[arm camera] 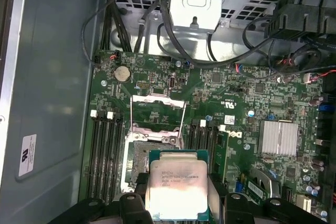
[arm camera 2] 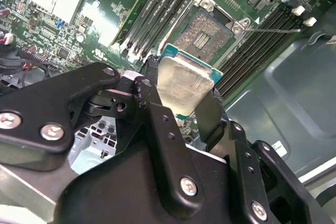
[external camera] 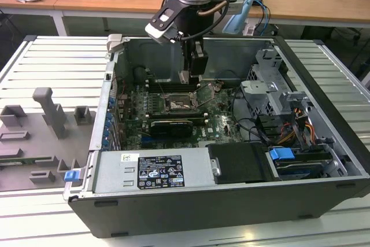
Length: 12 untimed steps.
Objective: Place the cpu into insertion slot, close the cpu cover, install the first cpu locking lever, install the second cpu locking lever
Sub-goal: 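Place the cpu into insertion slot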
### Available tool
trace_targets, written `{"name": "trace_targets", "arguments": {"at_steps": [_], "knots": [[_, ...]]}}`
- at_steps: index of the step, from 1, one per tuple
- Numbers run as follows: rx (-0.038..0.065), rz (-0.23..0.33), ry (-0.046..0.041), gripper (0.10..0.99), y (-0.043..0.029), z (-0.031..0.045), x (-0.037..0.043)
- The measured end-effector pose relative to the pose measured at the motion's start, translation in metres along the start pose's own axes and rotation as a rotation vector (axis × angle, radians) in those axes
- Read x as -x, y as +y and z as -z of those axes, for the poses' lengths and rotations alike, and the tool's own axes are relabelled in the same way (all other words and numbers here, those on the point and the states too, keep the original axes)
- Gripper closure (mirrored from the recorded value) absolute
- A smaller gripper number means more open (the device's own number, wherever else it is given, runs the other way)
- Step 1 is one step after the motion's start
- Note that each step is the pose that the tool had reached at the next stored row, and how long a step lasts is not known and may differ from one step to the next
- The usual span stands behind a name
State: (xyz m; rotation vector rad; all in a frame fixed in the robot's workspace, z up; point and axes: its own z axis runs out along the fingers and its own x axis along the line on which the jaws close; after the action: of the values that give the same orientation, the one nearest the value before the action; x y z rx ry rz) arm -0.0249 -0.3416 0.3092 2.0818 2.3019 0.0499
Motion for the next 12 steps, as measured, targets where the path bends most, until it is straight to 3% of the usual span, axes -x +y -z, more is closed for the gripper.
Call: {"name": "trace_targets", "arguments": {"at_steps": [12], "knots": [[0.000, 0.000, 0.0000, 0.561, -0.0002, -0.0039, 0.0000]]}}
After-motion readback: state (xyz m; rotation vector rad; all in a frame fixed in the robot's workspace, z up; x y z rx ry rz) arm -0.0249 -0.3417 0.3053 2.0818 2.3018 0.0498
